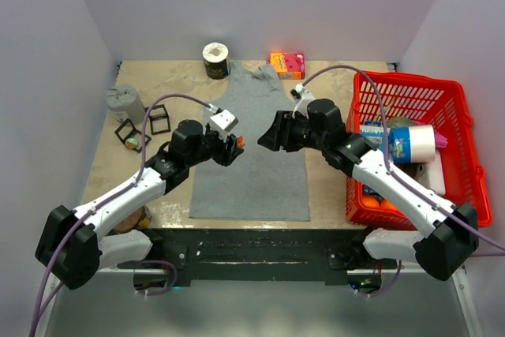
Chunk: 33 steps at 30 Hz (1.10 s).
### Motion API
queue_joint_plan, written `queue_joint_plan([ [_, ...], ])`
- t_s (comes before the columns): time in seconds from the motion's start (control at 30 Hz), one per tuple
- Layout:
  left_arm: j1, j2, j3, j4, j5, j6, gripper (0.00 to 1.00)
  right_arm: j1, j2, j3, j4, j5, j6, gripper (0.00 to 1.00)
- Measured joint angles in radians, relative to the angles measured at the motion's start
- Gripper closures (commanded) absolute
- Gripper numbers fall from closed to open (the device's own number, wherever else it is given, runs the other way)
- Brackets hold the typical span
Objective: Pin the brooch onto the clothing
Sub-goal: Pass from the left arm to the right
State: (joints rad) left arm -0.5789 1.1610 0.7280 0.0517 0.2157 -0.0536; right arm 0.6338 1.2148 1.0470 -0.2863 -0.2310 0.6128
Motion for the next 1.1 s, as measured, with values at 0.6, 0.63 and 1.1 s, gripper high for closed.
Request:
queue_joint_plan([
  [0.6,-0.079,-0.025,-0.016,0.038,0.126,0.081,0.67,0.000,0.111,-0.002,0.101,-0.104,0.005,0.64],
  [0.63,-0.080,-0.025,-0.018,0.038,0.127,0.082,0.67,0.000,0.114,-0.002,0.105,-0.105,0.005,0.64],
  [1.1,-0.085,-0.026,-0.021,0.037,0.140,0.092,0.67,0.010,0.141,-0.014,0.155,-0.132,0.011,0.68],
])
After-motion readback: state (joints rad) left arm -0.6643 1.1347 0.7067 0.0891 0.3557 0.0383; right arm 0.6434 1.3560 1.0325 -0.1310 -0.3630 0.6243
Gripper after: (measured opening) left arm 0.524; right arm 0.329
